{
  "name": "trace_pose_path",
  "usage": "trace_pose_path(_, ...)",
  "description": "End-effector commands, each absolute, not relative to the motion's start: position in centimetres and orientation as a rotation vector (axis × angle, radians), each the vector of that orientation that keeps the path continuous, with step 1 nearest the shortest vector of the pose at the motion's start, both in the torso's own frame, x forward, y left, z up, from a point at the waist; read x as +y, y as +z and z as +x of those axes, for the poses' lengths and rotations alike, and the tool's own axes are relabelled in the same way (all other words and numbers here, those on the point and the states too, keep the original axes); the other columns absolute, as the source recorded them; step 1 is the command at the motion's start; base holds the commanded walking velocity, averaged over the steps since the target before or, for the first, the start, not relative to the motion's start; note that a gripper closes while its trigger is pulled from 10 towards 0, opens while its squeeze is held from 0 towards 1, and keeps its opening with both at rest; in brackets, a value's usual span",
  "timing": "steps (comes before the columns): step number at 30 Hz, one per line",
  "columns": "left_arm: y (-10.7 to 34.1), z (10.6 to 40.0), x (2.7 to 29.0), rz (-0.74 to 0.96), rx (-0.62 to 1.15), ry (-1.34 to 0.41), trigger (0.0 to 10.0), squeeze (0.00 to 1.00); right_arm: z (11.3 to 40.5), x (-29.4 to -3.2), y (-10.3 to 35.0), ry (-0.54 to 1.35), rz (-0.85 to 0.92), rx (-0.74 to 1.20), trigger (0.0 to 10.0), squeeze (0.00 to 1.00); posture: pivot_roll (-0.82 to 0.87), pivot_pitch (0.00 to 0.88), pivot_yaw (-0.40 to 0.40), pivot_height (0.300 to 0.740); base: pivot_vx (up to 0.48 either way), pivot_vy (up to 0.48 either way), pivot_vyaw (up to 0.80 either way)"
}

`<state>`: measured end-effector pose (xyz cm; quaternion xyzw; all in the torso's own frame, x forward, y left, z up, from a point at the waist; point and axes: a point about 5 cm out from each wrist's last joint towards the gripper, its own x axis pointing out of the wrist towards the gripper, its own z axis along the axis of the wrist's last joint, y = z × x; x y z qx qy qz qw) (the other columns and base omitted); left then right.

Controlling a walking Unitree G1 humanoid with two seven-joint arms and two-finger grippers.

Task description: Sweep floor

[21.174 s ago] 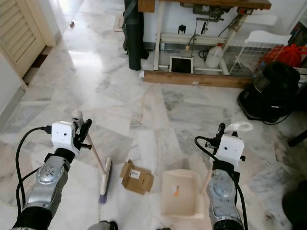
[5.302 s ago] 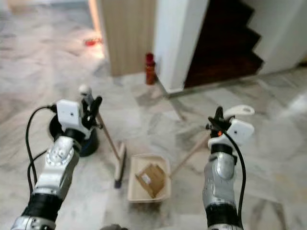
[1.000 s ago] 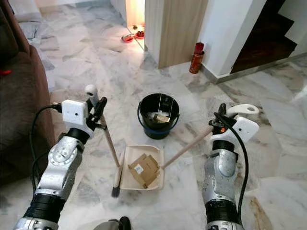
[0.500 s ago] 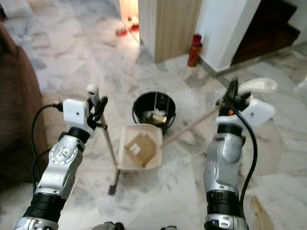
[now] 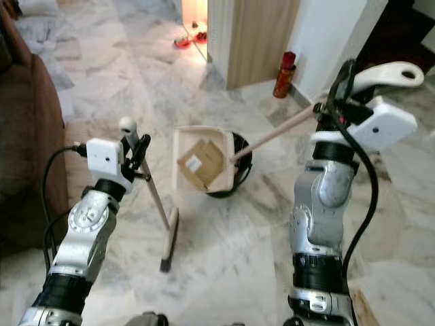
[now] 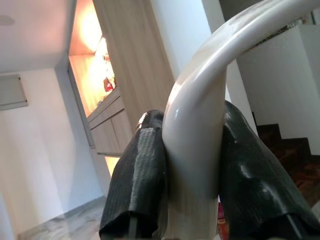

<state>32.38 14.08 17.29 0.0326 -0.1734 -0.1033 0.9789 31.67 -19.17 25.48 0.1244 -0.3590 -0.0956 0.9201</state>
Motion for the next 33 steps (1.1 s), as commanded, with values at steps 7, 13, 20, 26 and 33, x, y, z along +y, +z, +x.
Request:
trace_pose_path(7,18.0,32.08,14.27,0.084,-0.396,-0.204,10.0,0.0,30.53,-19.28,27.4,-0.202,0.27,-0.837,10.0,0.0,0.19,0.127,-0.066,0.74,0.0,0.0,0.0)
trace_pose_path(13,17.96,32.05,14.12,0.095,-0.396,-0.213,10.0,0.0,30.54,-19.13,27.45,-0.195,0.267,-0.829,10.0,0.0,0.19,0.12,-0.065,0.74,0.0,0.0,0.0)
trace_pose_path(20,17.84,32.12,13.91,0.114,-0.39,-0.22,10.0,0.0,30.63,-19.08,27.1,-0.198,0.259,-0.8,10.0,0.0,0.19,0.119,-0.063,0.74,0.152,0.0,0.0)
trace_pose_path(26,17.84,32.14,13.85,0.114,-0.389,-0.221,10.0,0.0,30.61,-18.84,27.23,-0.187,0.253,-0.8,10.0,0.0,0.19,0.122,-0.064,0.74,0.278,0.0,0.0)
trace_pose_path(33,17.54,32.22,13.86,0.12,-0.372,-0.218,10.0,0.0,30.74,-18.68,27.3,-0.176,0.248,-0.795,10.0,0.0,0.19,0.128,-0.067,0.74,0.289,0.0,0.0)
